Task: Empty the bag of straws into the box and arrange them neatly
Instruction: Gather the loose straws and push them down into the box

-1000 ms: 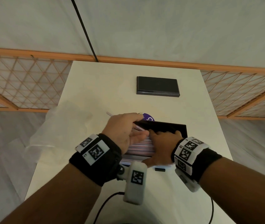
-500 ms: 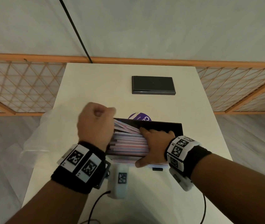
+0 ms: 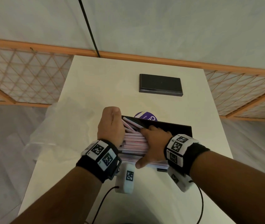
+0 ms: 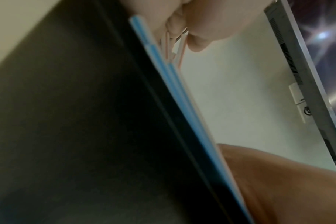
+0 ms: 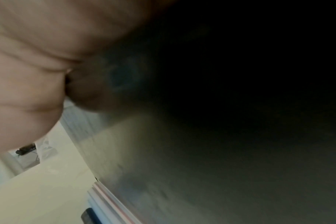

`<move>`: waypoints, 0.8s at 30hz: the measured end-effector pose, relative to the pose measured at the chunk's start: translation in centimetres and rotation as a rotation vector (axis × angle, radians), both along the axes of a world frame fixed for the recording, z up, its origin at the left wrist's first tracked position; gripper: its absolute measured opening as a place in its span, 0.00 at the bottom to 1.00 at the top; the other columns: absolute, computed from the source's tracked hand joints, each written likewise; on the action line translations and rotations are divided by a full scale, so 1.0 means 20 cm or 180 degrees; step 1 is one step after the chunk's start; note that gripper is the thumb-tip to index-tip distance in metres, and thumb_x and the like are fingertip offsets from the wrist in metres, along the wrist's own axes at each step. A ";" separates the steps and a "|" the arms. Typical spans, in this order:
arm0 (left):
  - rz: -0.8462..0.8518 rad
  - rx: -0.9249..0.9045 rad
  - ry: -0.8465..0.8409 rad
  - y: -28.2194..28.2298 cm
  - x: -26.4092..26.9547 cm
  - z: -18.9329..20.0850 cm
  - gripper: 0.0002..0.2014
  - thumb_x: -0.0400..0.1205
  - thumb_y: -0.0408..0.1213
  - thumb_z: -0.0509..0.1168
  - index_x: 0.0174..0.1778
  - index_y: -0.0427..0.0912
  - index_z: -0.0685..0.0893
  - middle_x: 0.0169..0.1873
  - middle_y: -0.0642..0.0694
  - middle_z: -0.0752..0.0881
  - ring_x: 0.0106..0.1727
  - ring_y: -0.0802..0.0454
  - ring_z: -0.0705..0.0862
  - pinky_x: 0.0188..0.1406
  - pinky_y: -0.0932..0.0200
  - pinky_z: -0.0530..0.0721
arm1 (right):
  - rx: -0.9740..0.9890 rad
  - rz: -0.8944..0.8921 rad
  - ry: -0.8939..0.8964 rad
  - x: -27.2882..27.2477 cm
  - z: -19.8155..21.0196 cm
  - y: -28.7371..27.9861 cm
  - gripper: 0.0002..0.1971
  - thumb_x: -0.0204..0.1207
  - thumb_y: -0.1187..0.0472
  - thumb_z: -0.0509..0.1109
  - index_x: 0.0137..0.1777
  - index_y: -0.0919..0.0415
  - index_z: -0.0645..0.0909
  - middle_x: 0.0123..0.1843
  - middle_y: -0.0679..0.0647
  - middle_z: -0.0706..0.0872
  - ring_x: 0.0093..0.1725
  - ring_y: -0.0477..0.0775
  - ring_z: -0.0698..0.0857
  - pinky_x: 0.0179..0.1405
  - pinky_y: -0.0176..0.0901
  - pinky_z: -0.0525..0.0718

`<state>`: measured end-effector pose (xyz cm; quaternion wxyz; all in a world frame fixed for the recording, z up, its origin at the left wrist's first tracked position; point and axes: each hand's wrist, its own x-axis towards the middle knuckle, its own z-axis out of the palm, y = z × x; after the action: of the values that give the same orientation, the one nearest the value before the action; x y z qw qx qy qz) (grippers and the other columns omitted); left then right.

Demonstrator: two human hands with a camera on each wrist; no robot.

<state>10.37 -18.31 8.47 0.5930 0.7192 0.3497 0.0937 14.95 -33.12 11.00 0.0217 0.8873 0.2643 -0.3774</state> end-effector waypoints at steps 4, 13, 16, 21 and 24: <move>0.0266 -0.0197 -0.0279 0.01 0.01 0.04 0.10 0.92 0.39 0.58 0.66 0.50 0.81 0.53 0.52 0.88 0.60 0.47 0.89 0.69 0.42 0.84 | 0.0245 -0.0168 0.0145 0.00 0.00 0.01 0.53 0.49 0.30 0.84 0.74 0.46 0.66 0.68 0.48 0.80 0.67 0.57 0.81 0.72 0.59 0.77; 0.0280 -0.0302 -0.0533 0.01 0.00 0.06 0.12 0.82 0.49 0.58 0.48 0.57 0.88 0.51 0.52 0.91 0.62 0.46 0.89 0.72 0.41 0.85 | 0.0388 -0.0057 -0.0184 -0.01 0.02 -0.02 0.44 0.47 0.21 0.76 0.61 0.40 0.70 0.55 0.43 0.78 0.56 0.52 0.81 0.66 0.60 0.79; 0.0329 -0.0171 -0.0480 0.03 -0.01 0.03 0.11 0.88 0.44 0.63 0.52 0.46 0.91 0.52 0.46 0.92 0.59 0.50 0.89 0.72 0.43 0.84 | 0.0252 -0.0069 -0.0374 -0.02 0.02 -0.04 0.49 0.44 0.14 0.69 0.62 0.41 0.70 0.55 0.44 0.77 0.58 0.54 0.79 0.65 0.58 0.77; -0.0572 -0.0083 0.0223 0.01 -0.03 0.04 0.23 0.88 0.59 0.54 0.53 0.45 0.87 0.59 0.45 0.90 0.63 0.43 0.86 0.76 0.41 0.78 | 0.0233 -0.0220 -0.0304 -0.04 0.00 -0.03 0.56 0.44 0.12 0.65 0.68 0.48 0.71 0.63 0.48 0.80 0.64 0.56 0.79 0.71 0.60 0.73; -0.1110 -0.0037 0.0502 -0.03 -0.05 0.07 0.37 0.90 0.67 0.47 0.91 0.48 0.62 0.91 0.48 0.60 0.91 0.50 0.60 0.92 0.49 0.52 | 0.0523 -0.0427 -0.0108 -0.05 0.01 -0.03 0.50 0.46 0.16 0.71 0.62 0.48 0.70 0.57 0.46 0.81 0.56 0.53 0.82 0.62 0.55 0.82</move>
<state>9.44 -18.83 9.97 0.5752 0.7706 0.2657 -0.0692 13.94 -33.68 11.29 -0.0720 0.9080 0.2339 -0.3400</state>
